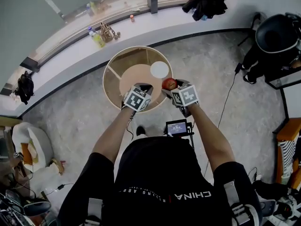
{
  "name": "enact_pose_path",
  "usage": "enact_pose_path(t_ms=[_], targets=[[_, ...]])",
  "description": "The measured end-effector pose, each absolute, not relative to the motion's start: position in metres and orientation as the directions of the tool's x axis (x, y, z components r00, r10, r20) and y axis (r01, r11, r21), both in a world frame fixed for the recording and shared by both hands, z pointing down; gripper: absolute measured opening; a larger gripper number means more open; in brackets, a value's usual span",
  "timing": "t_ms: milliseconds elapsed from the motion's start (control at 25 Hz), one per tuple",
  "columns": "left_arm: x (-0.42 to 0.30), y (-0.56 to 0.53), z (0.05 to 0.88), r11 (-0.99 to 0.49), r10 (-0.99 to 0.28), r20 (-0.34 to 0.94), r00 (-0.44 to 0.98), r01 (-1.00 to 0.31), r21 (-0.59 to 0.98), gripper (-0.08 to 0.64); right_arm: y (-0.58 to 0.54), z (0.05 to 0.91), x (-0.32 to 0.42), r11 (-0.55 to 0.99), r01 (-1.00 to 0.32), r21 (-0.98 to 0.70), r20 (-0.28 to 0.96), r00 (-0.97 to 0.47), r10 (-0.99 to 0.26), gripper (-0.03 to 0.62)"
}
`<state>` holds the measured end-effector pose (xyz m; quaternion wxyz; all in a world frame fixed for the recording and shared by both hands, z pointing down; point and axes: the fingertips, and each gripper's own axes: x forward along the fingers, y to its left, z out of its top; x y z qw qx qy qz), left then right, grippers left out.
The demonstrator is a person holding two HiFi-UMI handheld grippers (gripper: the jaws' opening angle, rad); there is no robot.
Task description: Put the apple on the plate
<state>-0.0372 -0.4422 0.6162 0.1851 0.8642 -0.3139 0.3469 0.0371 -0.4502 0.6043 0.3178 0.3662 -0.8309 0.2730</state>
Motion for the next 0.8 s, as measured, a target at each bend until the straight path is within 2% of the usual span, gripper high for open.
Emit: enact_pose_path(t_ms=[360, 600, 800], targets=[[-0.009, -0.483, 0.664, -0.710, -0.387, 0.744, 0.545, -0.691, 0.137, 0.017, -0.496, 0.668, 0.068, 0.656, -0.733, -0.177, 0.794, -0.501, -0.345, 0.370], [-0.006, -0.554, 0.747, -0.699, -0.371, 0.760, 0.533, -0.700, 0.150, 0.017, -0.570, 0.759, 0.055, 0.647, -0.740, -0.185, 0.811, -0.487, -0.325, 0.370], [-0.014, -0.634, 0.836, -0.650, -0.413, 0.755, 0.509, -0.745, 0.146, 0.017, -0.653, 0.854, 0.043, 0.556, -0.805, -0.207, 0.820, -0.453, -0.350, 0.370]])
